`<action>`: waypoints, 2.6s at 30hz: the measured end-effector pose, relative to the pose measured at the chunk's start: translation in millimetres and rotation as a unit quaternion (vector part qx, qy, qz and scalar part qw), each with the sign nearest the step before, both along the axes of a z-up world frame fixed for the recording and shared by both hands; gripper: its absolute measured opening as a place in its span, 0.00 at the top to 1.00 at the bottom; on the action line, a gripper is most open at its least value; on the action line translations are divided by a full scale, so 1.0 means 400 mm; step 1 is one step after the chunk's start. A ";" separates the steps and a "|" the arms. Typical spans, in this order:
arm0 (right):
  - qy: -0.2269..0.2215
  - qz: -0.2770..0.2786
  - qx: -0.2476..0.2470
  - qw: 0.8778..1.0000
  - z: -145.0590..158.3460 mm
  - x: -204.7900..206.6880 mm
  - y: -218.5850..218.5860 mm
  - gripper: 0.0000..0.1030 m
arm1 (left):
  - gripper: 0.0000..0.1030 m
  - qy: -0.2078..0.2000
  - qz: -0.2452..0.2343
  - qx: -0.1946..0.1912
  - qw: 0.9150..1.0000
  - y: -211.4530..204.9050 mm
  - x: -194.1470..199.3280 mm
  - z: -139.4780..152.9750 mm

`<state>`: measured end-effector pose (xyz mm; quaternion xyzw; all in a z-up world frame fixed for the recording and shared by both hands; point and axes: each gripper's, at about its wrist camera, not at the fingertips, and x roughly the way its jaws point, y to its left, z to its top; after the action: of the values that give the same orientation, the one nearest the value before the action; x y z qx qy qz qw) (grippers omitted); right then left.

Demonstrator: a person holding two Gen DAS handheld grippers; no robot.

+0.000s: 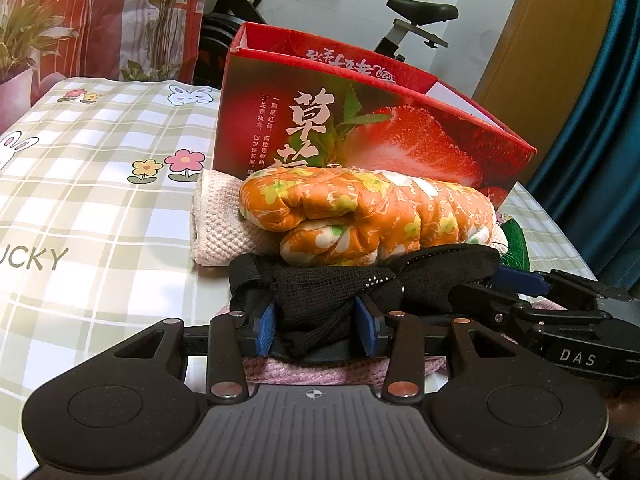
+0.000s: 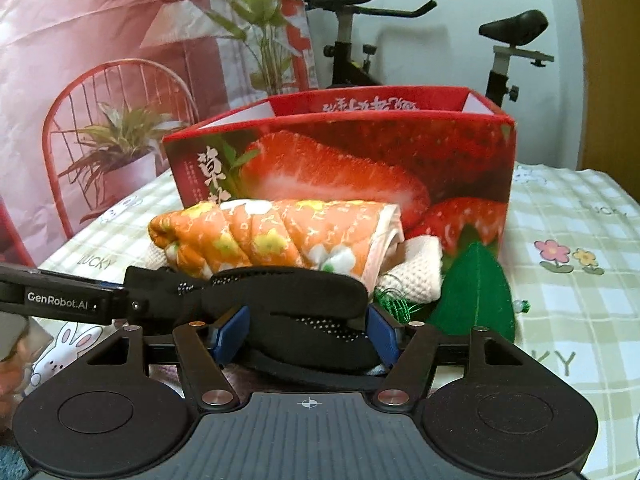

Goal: Organize soft objects
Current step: 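Close both grippers on the black mesh item and lift it, then carry the black mesh item into the red box and open both grippers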

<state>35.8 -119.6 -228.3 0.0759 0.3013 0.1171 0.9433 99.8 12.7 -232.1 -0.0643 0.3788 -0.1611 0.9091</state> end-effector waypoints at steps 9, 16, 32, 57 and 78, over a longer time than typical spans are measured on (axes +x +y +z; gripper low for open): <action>-0.001 0.027 -0.006 1.000 0.001 -0.005 0.022 0.43 | 0.56 -0.001 0.000 0.000 1.000 0.001 -0.001 0.000; 0.010 0.029 0.001 1.000 -0.008 0.001 0.020 0.45 | 0.56 -0.001 0.000 0.000 1.000 0.000 -0.001 0.000; -0.003 0.060 0.007 0.998 0.006 -0.009 0.030 0.85 | 0.58 -0.004 -0.002 -0.004 1.000 0.005 -0.004 0.006; -0.146 0.058 0.027 0.987 0.277 0.031 -0.019 0.87 | 0.77 -0.154 -0.013 -0.041 0.987 -0.005 0.023 0.304; -0.016 -0.008 0.054 0.998 0.220 0.338 -0.072 0.86 | 0.77 -0.066 -0.021 0.000 0.998 -0.064 0.319 0.259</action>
<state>171.2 -148.4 -140.5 0.1267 0.2788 0.1269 0.9435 227.6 -12.8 -128.4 -0.0453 0.3195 -0.1839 0.9285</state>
